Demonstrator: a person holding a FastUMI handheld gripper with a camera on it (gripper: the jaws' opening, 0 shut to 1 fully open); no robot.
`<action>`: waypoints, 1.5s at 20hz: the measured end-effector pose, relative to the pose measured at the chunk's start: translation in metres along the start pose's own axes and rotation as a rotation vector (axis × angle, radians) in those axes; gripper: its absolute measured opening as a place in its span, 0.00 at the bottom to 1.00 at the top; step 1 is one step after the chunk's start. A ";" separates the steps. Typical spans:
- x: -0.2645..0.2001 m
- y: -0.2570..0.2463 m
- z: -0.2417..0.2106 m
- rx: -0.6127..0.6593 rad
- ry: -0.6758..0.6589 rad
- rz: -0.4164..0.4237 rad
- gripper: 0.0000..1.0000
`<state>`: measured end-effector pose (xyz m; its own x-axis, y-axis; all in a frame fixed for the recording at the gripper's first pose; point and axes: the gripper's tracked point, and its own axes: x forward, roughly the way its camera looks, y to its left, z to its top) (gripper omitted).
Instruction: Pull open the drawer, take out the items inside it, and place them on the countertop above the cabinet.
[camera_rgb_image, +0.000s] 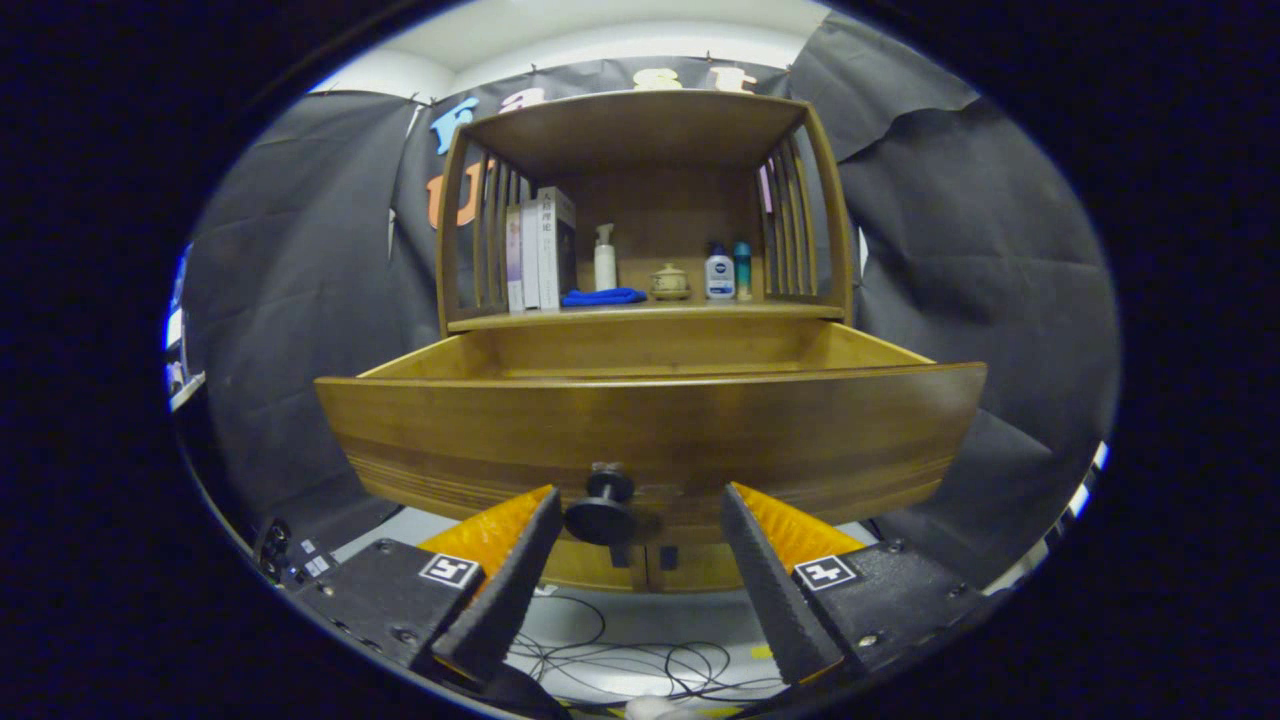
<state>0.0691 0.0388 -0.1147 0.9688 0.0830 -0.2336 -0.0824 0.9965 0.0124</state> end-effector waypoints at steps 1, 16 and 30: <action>-0.010 -0.009 0.010 0.006 -0.008 -0.012 1.00; -0.029 -0.067 0.199 0.043 -0.128 -0.063 1.00; 0.131 0.013 0.207 -0.038 0.295 0.057 1.00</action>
<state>0.2435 0.0643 0.0562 0.8531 0.1275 -0.5059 -0.1486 0.9889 -0.0013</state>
